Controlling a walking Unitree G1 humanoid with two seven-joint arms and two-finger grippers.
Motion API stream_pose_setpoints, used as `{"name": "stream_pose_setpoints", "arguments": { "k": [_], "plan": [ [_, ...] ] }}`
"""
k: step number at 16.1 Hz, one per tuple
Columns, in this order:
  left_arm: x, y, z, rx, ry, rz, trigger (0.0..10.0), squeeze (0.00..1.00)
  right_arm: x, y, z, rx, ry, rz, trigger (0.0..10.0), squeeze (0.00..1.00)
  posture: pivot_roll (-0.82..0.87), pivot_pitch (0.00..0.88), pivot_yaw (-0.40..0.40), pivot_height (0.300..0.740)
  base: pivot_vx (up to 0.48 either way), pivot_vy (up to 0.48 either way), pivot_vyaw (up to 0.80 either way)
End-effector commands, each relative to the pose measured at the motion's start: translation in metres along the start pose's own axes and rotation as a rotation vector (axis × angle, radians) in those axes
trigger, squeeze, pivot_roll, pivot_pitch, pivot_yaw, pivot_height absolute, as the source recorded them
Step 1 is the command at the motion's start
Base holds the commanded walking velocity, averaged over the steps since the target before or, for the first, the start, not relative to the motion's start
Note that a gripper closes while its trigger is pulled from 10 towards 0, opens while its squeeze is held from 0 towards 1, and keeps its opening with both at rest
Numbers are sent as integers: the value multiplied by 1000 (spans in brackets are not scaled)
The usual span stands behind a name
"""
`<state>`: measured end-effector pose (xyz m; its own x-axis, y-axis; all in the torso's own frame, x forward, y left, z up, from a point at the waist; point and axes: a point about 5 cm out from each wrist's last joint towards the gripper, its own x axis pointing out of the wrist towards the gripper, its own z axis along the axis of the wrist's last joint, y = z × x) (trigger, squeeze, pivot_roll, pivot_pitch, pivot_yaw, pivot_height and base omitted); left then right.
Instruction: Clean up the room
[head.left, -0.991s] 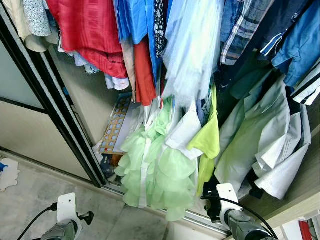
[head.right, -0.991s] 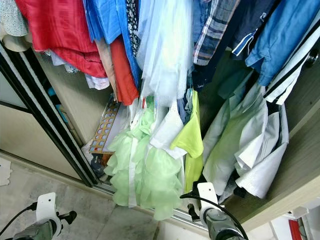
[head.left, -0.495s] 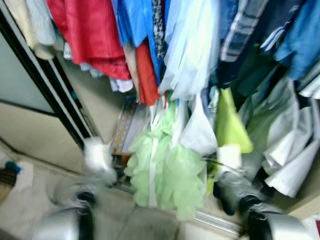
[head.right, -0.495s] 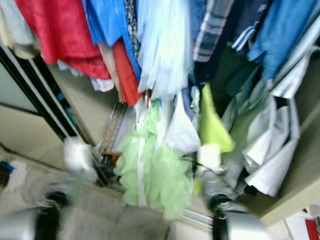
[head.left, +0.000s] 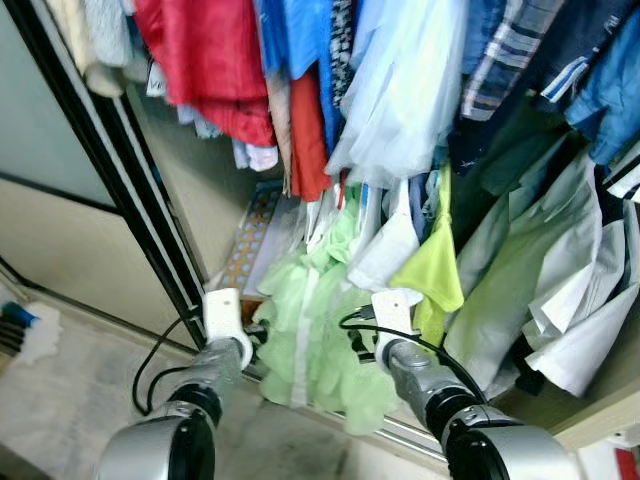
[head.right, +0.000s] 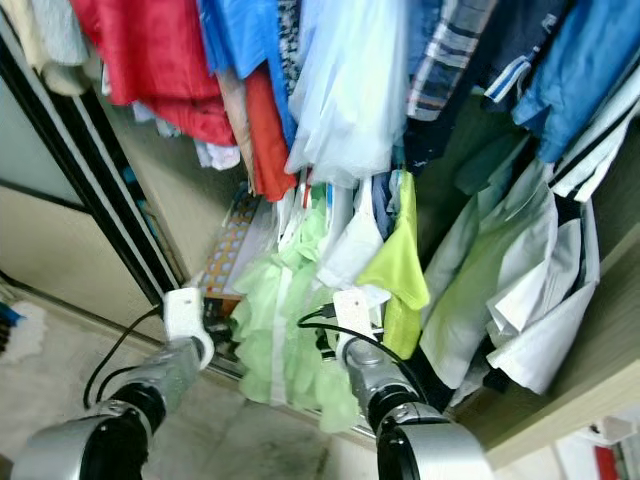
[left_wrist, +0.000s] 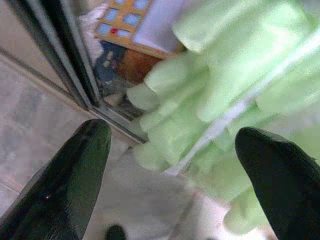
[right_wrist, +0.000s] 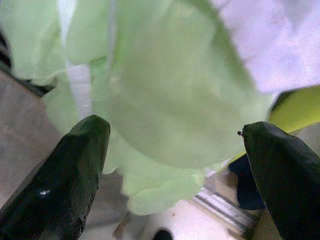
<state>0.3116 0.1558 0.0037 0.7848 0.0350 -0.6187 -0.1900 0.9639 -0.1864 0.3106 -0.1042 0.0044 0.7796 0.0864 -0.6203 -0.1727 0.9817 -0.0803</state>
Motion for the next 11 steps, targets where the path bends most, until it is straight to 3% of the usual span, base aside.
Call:
{"name": "stream_pose_setpoints", "arguments": {
  "k": [1,2,5,8,10,11],
  "plan": [
    [1,4,22,-1,-81,17,10000,0,1,-5,23,-55,-76,-31,10000,0,-176,0,7,740,0,0,0],
    [1,0,39,63,-142,3,10000,0,1,-1,39,-19,-124,-5,10000,0,-185,0,14,740,0,0,0],
    [-3,3,65,101,-269,-31,10000,0,-2,-5,62,55,-252,20,10000,0,-209,0,39,740,0,0,167],
    [-5,7,65,98,-322,17,10000,0,-3,-8,56,73,-265,16,10000,0,-192,0,31,740,0,0,800],
    [-13,-2,59,103,-406,-20,10000,0,-6,-7,45,56,-265,42,10000,0,-178,0,16,740,0,0,800],
    [-19,-16,52,134,-440,-87,10000,0,-6,-8,27,49,-214,49,10000,0,-154,0,-2,740,0,0,488]
  ]
}}
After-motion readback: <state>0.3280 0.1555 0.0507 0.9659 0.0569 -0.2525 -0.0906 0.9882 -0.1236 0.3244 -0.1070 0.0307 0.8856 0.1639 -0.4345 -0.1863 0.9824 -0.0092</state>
